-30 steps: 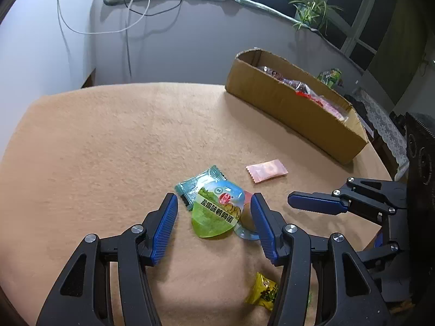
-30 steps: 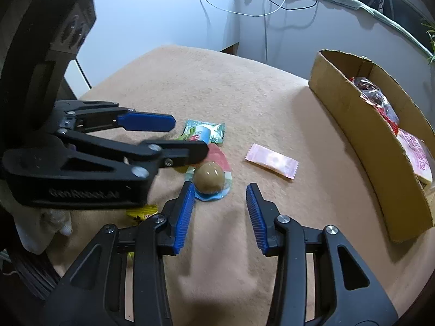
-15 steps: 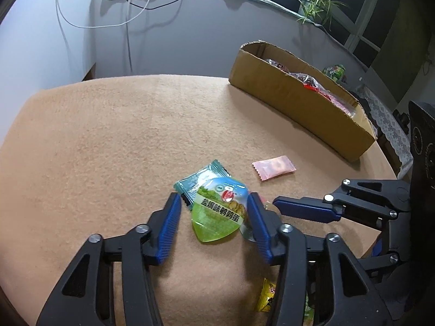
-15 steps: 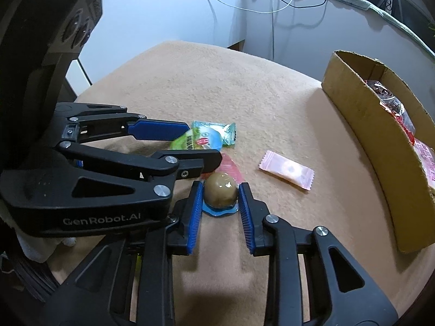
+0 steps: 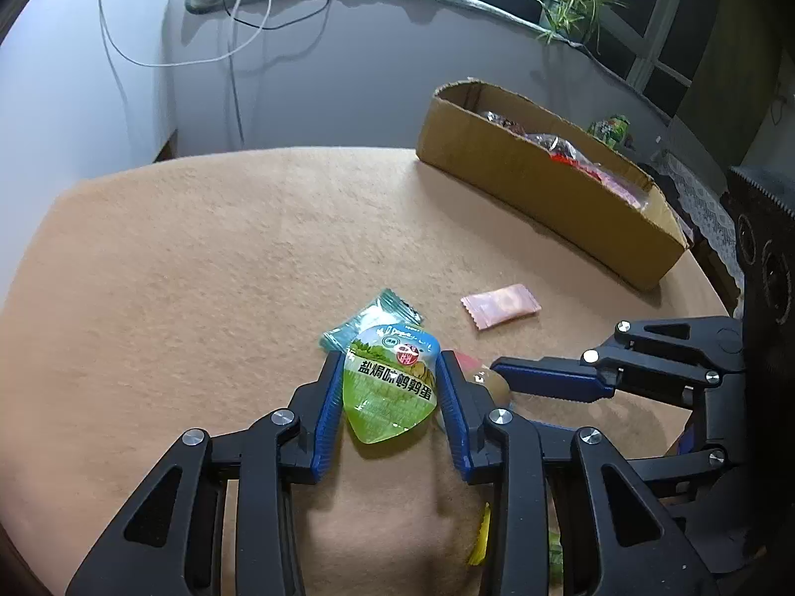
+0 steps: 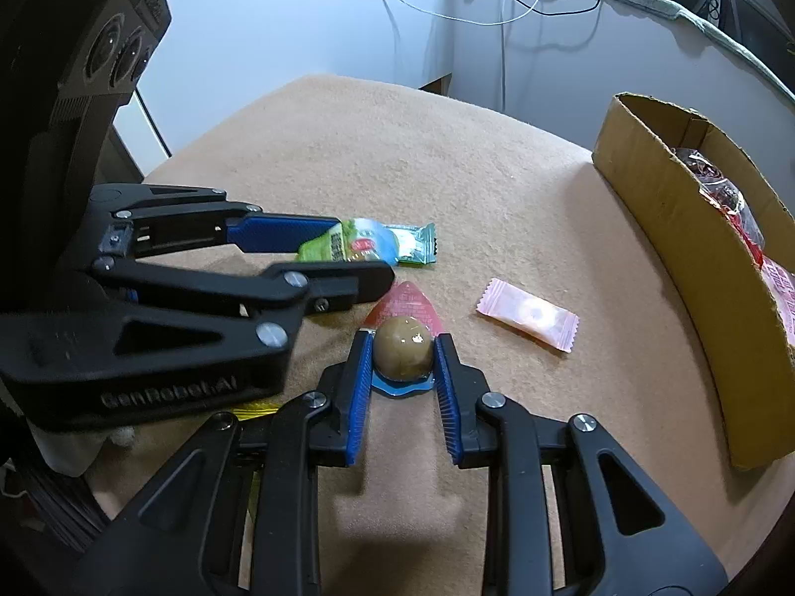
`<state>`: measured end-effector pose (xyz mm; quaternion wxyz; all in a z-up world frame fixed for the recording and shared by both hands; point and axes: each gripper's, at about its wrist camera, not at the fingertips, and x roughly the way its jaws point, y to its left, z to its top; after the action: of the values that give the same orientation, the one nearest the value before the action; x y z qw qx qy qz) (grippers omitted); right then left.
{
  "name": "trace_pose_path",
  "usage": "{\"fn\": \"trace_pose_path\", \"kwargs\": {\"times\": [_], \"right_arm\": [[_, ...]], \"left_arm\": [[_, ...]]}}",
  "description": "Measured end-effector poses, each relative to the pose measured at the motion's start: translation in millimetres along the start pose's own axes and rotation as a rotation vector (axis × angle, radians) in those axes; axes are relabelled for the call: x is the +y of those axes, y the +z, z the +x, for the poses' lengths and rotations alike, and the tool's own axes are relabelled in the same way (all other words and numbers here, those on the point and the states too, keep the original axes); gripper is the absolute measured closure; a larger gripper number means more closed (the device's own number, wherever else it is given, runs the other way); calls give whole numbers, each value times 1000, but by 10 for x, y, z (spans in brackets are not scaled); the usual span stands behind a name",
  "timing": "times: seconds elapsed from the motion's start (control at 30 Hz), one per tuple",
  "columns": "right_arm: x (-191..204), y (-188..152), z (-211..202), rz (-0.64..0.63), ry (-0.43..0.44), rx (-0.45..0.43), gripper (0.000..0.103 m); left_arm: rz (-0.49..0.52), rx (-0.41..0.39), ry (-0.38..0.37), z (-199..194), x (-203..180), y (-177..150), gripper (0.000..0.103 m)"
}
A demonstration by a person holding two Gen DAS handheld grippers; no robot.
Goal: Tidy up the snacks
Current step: 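Close the left gripper on the green jelly cup while the right closes on the ball candy, then carry both snacks into the box and open both grippers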
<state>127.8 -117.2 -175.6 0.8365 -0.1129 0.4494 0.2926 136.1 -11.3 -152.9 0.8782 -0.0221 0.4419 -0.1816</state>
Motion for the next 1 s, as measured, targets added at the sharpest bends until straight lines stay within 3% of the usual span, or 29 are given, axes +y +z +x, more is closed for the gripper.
{"fn": "trace_pose_path", "kwargs": {"times": [0.5, 1.0], "right_arm": [[-126, -13, -307, 28, -33, -61, 78], [-855, -23, -1056, 146, -150, -195, 78]], "left_arm": [[-29, -32, -19, -97, 48, 51, 68], [-20, -69, -48, -149, -130, 293, 68]]}}
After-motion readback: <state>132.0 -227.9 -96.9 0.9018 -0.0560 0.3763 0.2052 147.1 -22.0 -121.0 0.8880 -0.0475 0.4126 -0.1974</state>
